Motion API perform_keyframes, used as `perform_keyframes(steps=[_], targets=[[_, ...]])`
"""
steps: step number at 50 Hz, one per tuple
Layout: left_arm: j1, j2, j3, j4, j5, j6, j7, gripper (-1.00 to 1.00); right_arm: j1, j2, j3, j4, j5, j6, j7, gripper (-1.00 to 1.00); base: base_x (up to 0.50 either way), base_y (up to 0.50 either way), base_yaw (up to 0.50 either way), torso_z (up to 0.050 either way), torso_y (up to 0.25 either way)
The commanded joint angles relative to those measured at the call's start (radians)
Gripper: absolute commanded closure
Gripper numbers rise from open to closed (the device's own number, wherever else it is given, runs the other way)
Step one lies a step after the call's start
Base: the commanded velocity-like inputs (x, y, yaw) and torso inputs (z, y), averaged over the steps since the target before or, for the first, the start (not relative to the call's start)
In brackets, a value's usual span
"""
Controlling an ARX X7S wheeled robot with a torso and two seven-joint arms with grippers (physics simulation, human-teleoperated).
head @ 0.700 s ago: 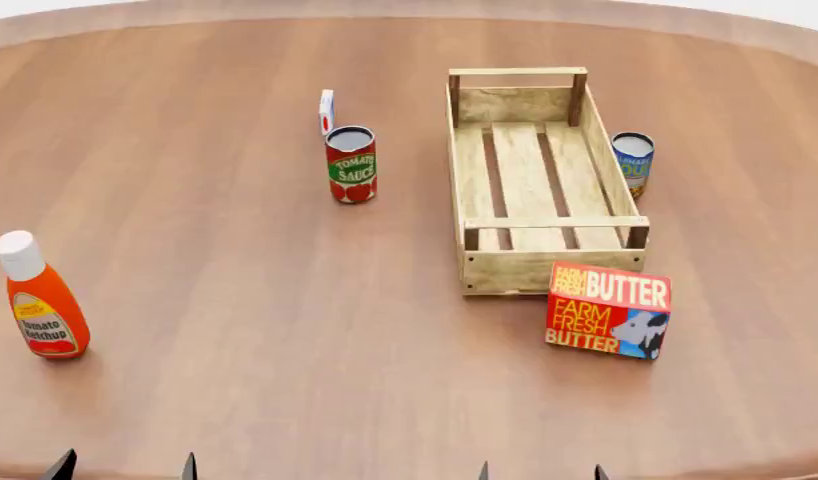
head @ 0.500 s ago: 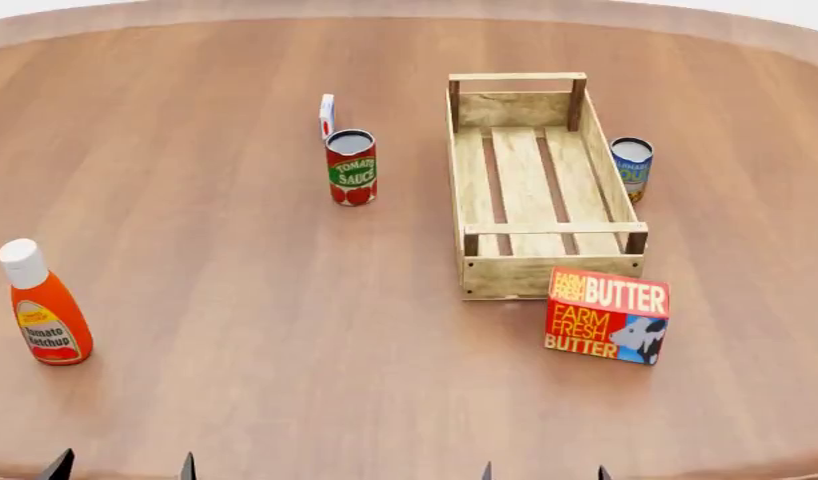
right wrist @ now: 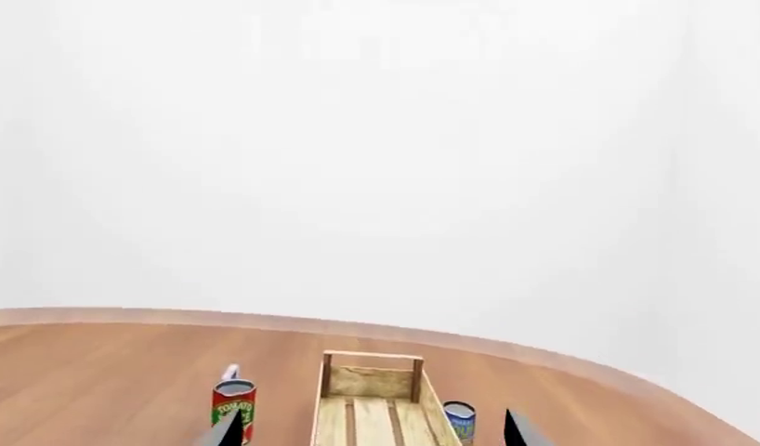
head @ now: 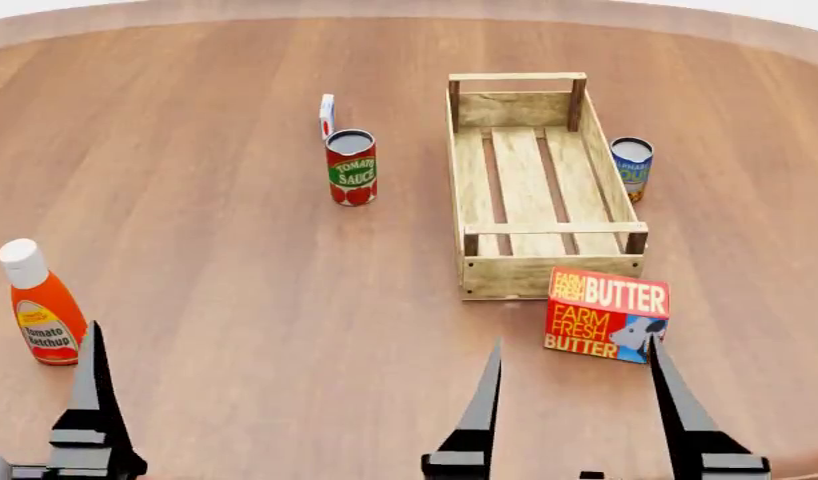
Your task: Pick up the butter and put it in the tray.
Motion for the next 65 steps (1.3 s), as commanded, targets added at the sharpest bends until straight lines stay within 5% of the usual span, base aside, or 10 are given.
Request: perform_keyframes(steps=[1,23,65], targets=[[-0.001,-0.032,-0.023,0.263,-0.058,-0.141,-0.023,-1.0,-0.032,0.03,-0.057,-0.274,-0.047,0.142,0.025,-1.0,0.0,0.0,0.0,0.0,0.0],[0.004,-0.047,0.008,0.317,-0.074,-0.168,-0.059,-1.0,-0.022,-0.073,-0.012,-0.338,-0.198,0.199,-0.1,-1.0,0.01,0.0,0.0,0.0,0.0],[0.009,-0.077,0.043,0.318,-0.101,-0.161,-0.1,-1.0,-0.02,-0.051,0.015,-0.336,-0.111,0.203,-0.054,-1.0,0.5,0.0,0.0,0.0,0.0]])
